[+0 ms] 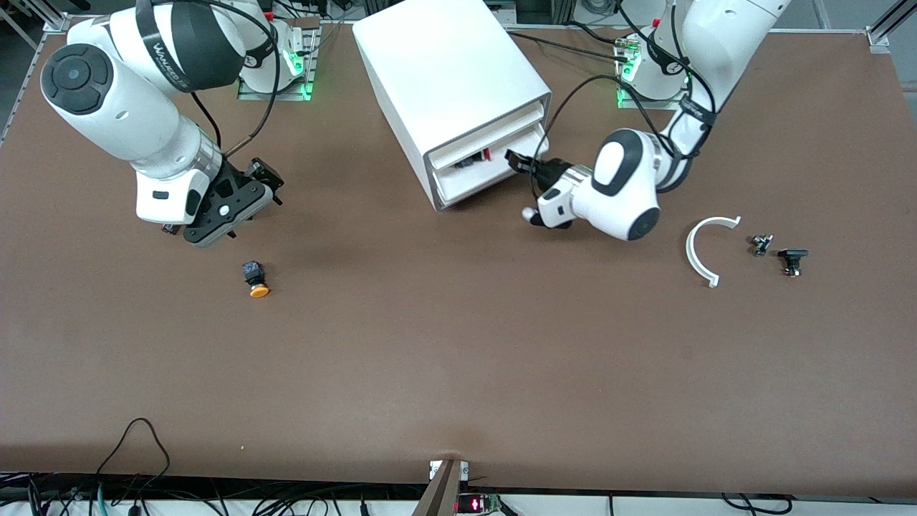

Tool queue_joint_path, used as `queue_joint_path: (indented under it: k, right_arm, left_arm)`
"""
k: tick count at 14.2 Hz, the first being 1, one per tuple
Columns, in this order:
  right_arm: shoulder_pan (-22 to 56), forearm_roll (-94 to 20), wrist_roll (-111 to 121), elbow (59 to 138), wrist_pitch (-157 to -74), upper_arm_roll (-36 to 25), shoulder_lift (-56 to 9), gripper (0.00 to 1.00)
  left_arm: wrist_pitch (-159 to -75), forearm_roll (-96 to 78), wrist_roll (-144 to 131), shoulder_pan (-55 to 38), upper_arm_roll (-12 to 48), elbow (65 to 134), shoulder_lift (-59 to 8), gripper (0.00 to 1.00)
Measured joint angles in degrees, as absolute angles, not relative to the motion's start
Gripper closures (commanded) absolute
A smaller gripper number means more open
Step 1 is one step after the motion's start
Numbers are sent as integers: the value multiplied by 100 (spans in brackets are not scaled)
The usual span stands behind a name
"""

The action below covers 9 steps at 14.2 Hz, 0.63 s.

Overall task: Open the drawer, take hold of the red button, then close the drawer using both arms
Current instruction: 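Pull the drawer open with the left gripper while the right gripper approaches, then reach the right gripper into the drawer while the left gripper withdraws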

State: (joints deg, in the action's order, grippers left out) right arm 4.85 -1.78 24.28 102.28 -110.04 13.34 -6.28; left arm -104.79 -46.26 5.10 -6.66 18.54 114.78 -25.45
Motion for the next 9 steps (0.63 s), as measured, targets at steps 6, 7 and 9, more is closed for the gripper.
queue_joint_path:
  k: [6,7,9]
  right_arm:
    - [658,-308,2732,9876,-11020,1893,-735,0]
    - [789,-313,2836,9791,-11020,1929,-821,0]
    - [1114,-315,2973,9540,-11020,1955,-1064,0]
  left_arm:
    - [-10531,-4600,766,-537,1406,11177,-2529,79]
    - [-10559,-4600,840,-536,1352,11158,-2529,20]
    - [-10579,-4600,933,-525,1263,11136,-2530,0]
